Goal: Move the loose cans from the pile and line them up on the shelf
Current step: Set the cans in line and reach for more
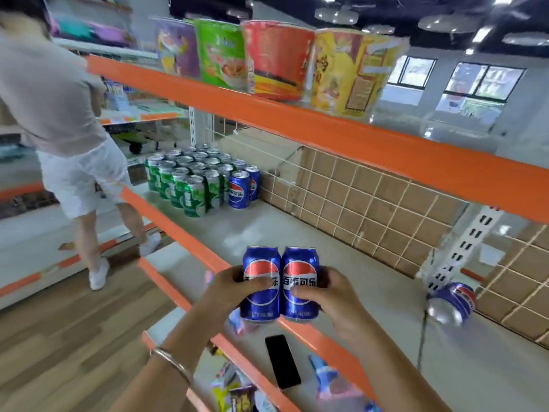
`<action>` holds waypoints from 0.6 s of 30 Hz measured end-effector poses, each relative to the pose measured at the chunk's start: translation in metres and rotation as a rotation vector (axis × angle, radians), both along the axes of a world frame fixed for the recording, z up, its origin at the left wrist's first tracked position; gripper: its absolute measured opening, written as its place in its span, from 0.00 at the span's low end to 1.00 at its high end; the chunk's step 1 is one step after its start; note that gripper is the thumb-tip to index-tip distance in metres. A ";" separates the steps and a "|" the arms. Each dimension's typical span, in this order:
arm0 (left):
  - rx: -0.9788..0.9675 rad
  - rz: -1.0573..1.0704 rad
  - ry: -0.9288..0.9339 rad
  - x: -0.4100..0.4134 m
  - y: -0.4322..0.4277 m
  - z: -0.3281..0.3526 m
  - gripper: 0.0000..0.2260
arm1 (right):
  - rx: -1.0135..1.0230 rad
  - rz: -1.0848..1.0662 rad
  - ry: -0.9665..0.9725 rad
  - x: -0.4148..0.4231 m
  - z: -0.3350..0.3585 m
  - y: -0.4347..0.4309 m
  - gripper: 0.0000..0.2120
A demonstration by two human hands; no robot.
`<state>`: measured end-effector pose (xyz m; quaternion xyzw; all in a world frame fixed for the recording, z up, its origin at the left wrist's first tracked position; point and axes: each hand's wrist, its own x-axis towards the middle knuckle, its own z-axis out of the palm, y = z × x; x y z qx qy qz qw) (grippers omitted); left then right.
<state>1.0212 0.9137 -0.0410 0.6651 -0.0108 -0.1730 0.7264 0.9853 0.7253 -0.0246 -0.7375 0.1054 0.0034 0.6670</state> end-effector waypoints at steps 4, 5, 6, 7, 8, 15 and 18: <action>0.024 0.054 -0.023 0.030 0.054 -0.003 0.30 | 0.030 0.037 -0.025 0.032 0.000 0.054 0.12; 0.031 0.060 -0.029 0.036 0.063 -0.004 0.30 | 0.067 0.055 -0.021 0.037 0.000 0.064 0.12; 0.037 0.068 -0.033 0.042 0.071 -0.004 0.29 | 0.103 0.071 -0.018 0.042 0.000 0.072 0.13; 0.041 0.073 -0.036 0.047 0.078 -0.005 0.29 | 0.128 0.074 -0.016 0.047 0.000 0.080 0.13; 0.042 0.072 -0.038 0.051 0.084 -0.006 0.28 | 0.137 0.069 -0.016 0.052 -0.001 0.086 0.13; -0.019 0.194 -0.046 0.080 0.098 -0.024 0.25 | 0.113 0.008 -0.001 0.093 -0.013 0.103 0.10; -0.018 0.256 -0.037 0.097 0.098 -0.028 0.17 | 0.092 -0.015 -0.018 0.122 -0.016 0.106 0.11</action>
